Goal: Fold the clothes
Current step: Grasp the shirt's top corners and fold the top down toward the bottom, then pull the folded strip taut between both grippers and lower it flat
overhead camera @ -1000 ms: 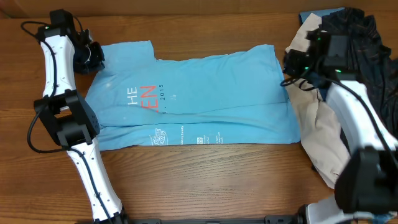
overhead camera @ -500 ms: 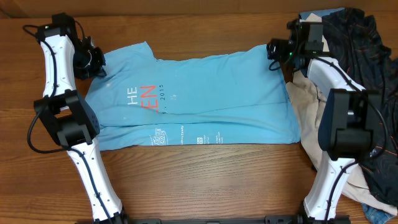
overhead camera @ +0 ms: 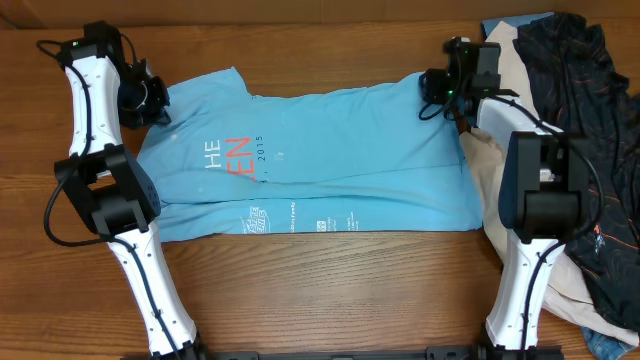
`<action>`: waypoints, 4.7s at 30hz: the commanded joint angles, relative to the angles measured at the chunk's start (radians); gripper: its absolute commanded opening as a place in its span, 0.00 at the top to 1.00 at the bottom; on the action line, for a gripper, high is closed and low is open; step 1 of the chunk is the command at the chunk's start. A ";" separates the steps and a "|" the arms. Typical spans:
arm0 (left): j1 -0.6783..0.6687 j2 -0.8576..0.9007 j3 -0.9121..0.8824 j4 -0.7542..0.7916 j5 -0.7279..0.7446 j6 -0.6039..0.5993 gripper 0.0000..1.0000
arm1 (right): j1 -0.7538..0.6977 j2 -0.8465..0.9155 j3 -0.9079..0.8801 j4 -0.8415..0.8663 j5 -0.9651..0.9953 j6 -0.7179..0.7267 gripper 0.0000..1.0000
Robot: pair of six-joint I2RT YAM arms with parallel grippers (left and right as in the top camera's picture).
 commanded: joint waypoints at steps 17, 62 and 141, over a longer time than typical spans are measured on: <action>0.049 -0.030 0.024 -0.118 -0.001 0.006 0.96 | -0.075 0.004 0.330 -0.422 0.078 0.106 0.95; 0.112 -0.451 -0.379 -0.309 -0.049 0.048 0.96 | -0.080 -0.048 0.496 -1.569 0.156 0.058 0.96; 0.081 -0.513 -0.749 -0.223 -0.343 -0.113 0.89 | -0.067 -0.288 -0.014 -1.363 0.187 0.058 0.68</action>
